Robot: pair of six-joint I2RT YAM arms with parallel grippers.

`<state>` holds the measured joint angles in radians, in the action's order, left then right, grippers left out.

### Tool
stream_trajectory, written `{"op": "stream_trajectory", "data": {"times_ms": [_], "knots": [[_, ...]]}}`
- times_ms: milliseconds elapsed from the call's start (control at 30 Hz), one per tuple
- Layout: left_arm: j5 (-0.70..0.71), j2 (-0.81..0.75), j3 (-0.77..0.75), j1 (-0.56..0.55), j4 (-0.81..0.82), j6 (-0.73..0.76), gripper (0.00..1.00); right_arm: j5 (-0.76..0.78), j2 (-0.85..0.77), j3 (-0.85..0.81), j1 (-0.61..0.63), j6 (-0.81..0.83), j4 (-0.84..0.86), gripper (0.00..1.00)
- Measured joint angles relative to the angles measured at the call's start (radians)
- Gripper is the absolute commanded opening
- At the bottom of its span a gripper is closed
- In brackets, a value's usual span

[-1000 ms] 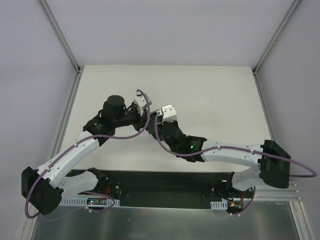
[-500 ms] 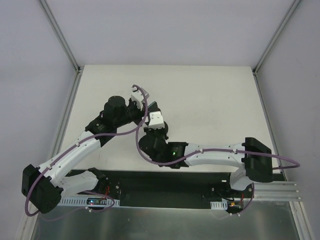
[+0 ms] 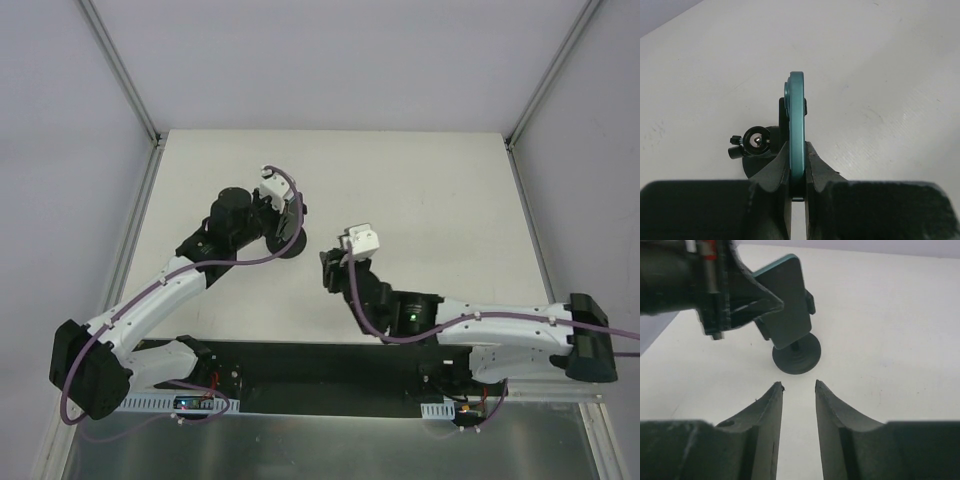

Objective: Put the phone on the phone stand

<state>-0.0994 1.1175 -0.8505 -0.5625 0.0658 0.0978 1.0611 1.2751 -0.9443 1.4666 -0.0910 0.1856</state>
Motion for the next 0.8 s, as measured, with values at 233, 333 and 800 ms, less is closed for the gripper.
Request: {"op": "stream_trajectory", "data": {"times_ms": [233, 333, 800], "knots": [[-0.241, -0.074, 0.055, 0.000, -0.002, 0.025, 0.00, -0.428, -0.366, 0.283, -0.303, 0.052, -0.021, 0.54], [-0.359, -0.099, 0.078, -0.001, -0.004, 0.025, 0.00, -0.599, -0.469, 0.319, -0.393, 0.082, -0.067, 0.61], [-0.547, -0.075, 0.044, -0.001, 0.002, 0.011, 0.63, -1.010, -0.355, 0.247, -0.467, 0.140, -0.164, 0.97]]}}
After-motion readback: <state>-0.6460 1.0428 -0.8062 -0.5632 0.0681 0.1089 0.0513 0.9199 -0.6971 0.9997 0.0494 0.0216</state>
